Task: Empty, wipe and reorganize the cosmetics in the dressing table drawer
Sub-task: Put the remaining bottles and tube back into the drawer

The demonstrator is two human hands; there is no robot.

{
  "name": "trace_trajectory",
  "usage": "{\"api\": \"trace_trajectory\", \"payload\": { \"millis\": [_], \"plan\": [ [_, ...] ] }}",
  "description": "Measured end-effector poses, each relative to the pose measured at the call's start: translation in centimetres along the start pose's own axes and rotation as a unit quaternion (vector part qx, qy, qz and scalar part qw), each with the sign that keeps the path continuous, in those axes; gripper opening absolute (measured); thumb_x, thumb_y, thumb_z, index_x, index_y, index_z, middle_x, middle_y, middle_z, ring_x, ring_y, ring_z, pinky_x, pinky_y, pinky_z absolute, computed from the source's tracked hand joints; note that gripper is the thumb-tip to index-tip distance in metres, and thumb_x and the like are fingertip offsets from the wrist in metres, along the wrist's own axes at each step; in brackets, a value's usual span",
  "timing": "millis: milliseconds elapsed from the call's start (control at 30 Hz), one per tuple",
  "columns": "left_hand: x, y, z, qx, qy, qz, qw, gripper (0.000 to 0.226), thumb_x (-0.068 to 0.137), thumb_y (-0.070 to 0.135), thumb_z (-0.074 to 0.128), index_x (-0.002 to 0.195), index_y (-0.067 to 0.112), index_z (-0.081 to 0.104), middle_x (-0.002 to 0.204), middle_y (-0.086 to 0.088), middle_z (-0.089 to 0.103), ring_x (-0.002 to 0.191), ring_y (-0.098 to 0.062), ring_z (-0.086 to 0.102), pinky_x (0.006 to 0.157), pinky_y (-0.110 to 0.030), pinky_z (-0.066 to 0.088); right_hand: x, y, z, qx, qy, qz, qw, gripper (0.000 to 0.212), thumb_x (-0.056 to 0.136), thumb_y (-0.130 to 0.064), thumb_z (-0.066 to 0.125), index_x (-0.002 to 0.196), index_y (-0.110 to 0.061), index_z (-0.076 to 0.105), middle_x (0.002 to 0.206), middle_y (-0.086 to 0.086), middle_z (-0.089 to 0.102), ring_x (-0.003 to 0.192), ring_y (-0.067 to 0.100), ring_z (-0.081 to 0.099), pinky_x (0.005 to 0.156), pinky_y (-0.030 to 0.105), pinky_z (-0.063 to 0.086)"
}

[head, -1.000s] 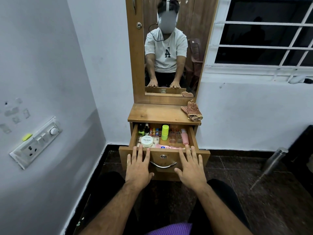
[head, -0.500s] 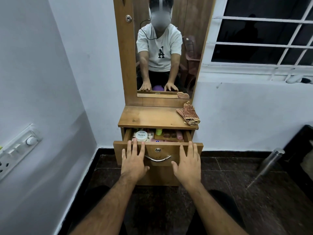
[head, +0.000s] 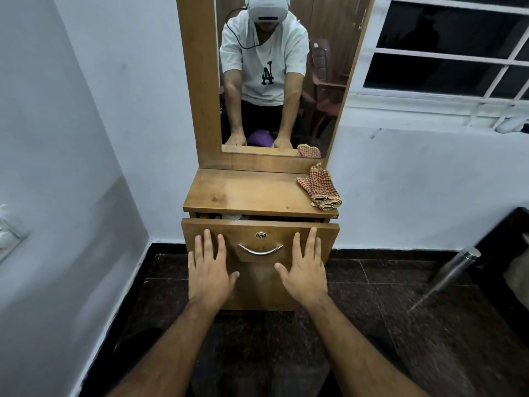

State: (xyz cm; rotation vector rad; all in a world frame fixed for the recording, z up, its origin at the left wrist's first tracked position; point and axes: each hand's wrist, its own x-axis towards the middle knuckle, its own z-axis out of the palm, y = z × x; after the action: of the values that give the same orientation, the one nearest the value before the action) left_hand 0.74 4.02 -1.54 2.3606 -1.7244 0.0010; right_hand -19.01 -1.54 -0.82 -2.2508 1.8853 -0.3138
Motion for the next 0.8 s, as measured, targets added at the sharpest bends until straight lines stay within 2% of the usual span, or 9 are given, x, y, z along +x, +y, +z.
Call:
{"api": "trace_trajectory", "payload": {
  "millis": [133, 400, 600, 800],
  "plan": [
    [1.7, -0.2, 0.1, 0.013, -0.018, 0.003, 1.000, 0.096, 0.093, 0.051, 0.056, 0.157, 0.017, -0.007, 0.161, -0.016, -0.021, 0.150, -0.034, -0.015, 0.122, -0.048, 0.006, 1.4, -0.6, 0.9, 0.016, -0.003, 0.009, 1.000, 0.083, 0.098, -0.056, 0.040, 0.158, -0.023, -0.007, 0.154, 0.006, -0.041, 0.150, 0.028, -0.019, 0.120, 0.049, 0.022],
    [4.8, -0.3, 1.0, 0.012, -0.020, 0.002, 1.000, 0.095, 0.092, 0.050, 0.057, 0.157, 0.019, -0.005, 0.161, -0.016, -0.022, 0.150, -0.034, -0.012, 0.122, -0.048, 0.009, 4.5, -0.5, 1.7, 0.024, -0.004, 0.006, 1.000, 0.078, 0.099, -0.054, 0.039, 0.159, -0.024, -0.001, 0.159, 0.009, -0.033, 0.151, 0.030, -0.016, 0.118, 0.053, 0.023],
    [5.5, 0.4, 2.1, 0.000, -0.030, -0.008, 1.000, 0.098, 0.092, 0.049, 0.059, 0.156, 0.017, -0.009, 0.157, -0.019, -0.030, 0.151, -0.034, -0.008, 0.122, -0.048, 0.011, 5.0, -0.4, 2.3, 0.019, -0.010, 0.010, 1.000, 0.080, 0.099, -0.053, 0.039, 0.158, -0.024, -0.006, 0.157, 0.008, -0.036, 0.150, 0.030, -0.020, 0.117, 0.054, 0.023],
    [5.1, 0.1, 1.0, 0.002, -0.023, 0.003, 1.000, 0.095, 0.092, 0.049, 0.057, 0.157, 0.019, -0.006, 0.160, -0.017, -0.024, 0.151, -0.033, -0.010, 0.122, -0.048, 0.011, 4.6, -0.2, 1.2, 0.006, -0.029, 0.004, 1.000, 0.079, 0.098, -0.054, 0.041, 0.158, -0.024, 0.000, 0.159, 0.008, -0.033, 0.151, 0.032, -0.013, 0.116, 0.055, 0.024]
  ]
}}
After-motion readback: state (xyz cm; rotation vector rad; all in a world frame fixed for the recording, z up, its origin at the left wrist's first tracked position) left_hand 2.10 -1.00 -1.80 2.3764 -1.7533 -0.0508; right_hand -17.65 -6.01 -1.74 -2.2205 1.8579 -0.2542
